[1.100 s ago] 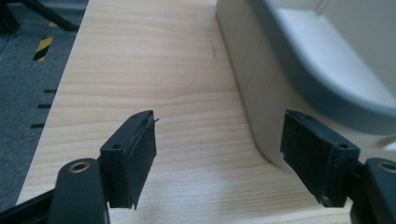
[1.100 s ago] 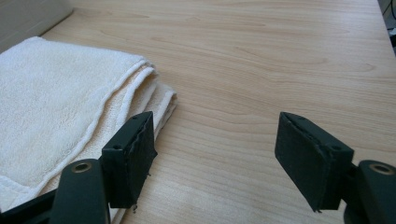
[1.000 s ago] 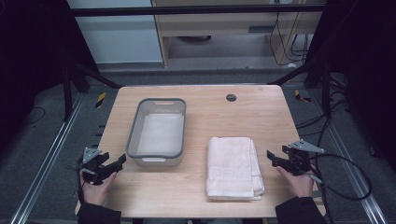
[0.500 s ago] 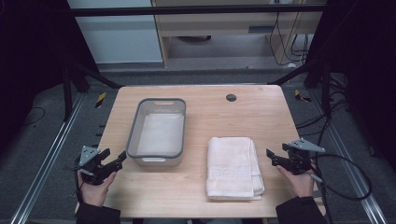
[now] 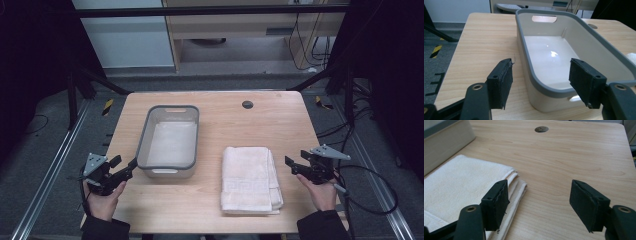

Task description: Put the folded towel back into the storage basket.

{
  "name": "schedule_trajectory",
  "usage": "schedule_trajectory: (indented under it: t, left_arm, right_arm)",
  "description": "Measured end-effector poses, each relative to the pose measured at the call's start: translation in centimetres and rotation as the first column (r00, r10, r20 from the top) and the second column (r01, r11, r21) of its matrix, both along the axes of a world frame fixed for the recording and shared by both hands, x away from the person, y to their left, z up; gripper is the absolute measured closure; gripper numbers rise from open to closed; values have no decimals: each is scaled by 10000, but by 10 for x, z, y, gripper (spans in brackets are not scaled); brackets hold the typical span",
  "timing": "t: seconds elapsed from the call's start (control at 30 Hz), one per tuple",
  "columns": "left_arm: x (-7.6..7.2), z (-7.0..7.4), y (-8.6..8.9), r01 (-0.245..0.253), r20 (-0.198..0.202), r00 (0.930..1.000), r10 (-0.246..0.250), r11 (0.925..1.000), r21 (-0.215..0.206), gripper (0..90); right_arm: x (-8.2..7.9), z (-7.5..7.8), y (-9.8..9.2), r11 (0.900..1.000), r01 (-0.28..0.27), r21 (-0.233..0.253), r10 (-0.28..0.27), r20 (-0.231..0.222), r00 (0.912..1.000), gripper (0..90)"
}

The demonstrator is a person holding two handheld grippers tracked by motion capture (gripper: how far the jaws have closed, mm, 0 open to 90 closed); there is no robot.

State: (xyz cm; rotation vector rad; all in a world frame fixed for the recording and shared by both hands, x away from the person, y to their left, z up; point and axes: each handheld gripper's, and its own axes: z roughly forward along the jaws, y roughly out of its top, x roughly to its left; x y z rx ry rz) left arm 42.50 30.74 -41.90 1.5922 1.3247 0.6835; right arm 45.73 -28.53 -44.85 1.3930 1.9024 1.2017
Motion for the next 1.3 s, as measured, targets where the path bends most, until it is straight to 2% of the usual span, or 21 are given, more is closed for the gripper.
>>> schedule_trajectory:
  t: [0.2,0.23,0.4,0.6,0.77,0.8,1.03,1.3]
  left_arm:
    - [4,9,-6,114,186,9998,-115,9999,27,350]
    - [7,12,-8,146,212,9997,-146,9999,-4,351]
    - [10,16,-15,274,261,9993,-273,9996,-25,355]
    - [13,24,-32,652,402,9971,-654,9979,56,356]
    - [15,26,-42,887,440,9951,-888,9961,42,356]
    - [17,26,-47,1017,443,9938,-1017,9948,22,357]
    - [20,26,-65,1438,379,9889,-1438,9896,18,357]
    - [22,26,-86,1894,340,9813,-1893,9819,-1,357]
  right_arm:
    - [3,8,0,9999,-85,69,85,91,9999,329]
    - [5,11,0,9996,-138,255,136,85,9999,331]
    - [9,21,2,9993,-313,189,307,269,9992,331]
    - [13,27,5,9982,-535,271,525,366,9980,336]
    - [15,33,6,9980,-495,403,476,455,9978,347]
    - [17,37,7,9973,-501,543,472,527,9975,351]
    - [20,45,12,9957,-731,575,695,622,9956,352]
    - [24,48,17,9932,-837,810,781,708,9944,350]
